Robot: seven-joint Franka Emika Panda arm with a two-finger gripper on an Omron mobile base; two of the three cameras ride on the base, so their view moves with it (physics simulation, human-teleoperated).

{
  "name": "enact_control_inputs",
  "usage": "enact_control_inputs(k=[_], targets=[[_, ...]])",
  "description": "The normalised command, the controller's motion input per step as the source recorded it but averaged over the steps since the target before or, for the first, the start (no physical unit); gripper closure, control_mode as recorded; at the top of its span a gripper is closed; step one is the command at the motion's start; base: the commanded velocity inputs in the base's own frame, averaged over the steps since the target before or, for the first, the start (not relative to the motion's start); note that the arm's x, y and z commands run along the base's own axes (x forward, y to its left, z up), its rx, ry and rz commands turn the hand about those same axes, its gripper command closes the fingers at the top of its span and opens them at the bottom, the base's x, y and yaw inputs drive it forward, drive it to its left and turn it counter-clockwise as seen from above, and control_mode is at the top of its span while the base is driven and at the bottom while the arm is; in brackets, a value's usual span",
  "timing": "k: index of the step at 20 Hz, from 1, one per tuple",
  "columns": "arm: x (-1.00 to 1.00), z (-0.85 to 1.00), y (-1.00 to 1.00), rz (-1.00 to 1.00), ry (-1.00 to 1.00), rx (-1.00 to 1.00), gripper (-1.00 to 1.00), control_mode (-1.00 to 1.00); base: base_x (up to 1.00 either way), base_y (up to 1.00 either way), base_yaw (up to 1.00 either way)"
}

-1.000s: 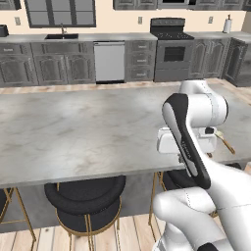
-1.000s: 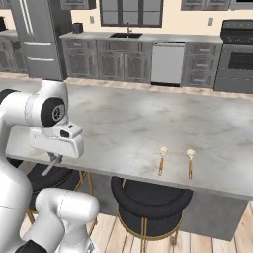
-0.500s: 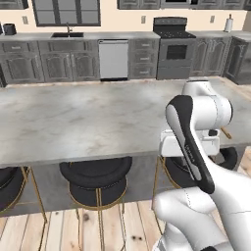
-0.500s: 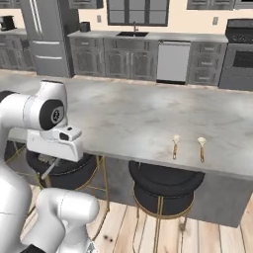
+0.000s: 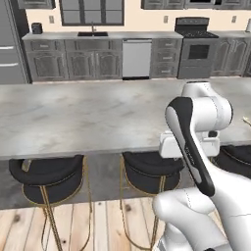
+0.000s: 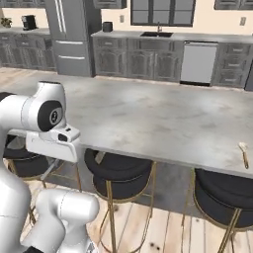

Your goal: Pick up the metallic utensils from the counter and place them in the open drawer. Make sure not to pick up any wooden utensils.

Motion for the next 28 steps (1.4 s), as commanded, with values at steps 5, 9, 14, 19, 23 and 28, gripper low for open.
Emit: enact_control_inputs(k=[5,9,14,19,23,28], targets=[[0.0,0.0,0.0,0.0,0.0,0.0,1.0,1.0,0.1,1.0,0.07],[0.0,0.0,0.0,0.0,0.0,0.0,1.0,1.0,0.01,1.0,0.09],[0.0,0.0,0.0,0.0,0.0,0.0,1.0,1.0,0.03,1.0,0.08],[0.0,0.0,0.0,0.0,0.0,0.0,1.0,1.0,0.04,1.0,0.04],[0.0,0.0,0.0,0.0,0.0,0.0,1.0,1.0,0.11,1.0,0.0],[0.0,0.0,0.0,0.0,0.0,0.0,1.0,1.0,0.17,1.0,0.0]])
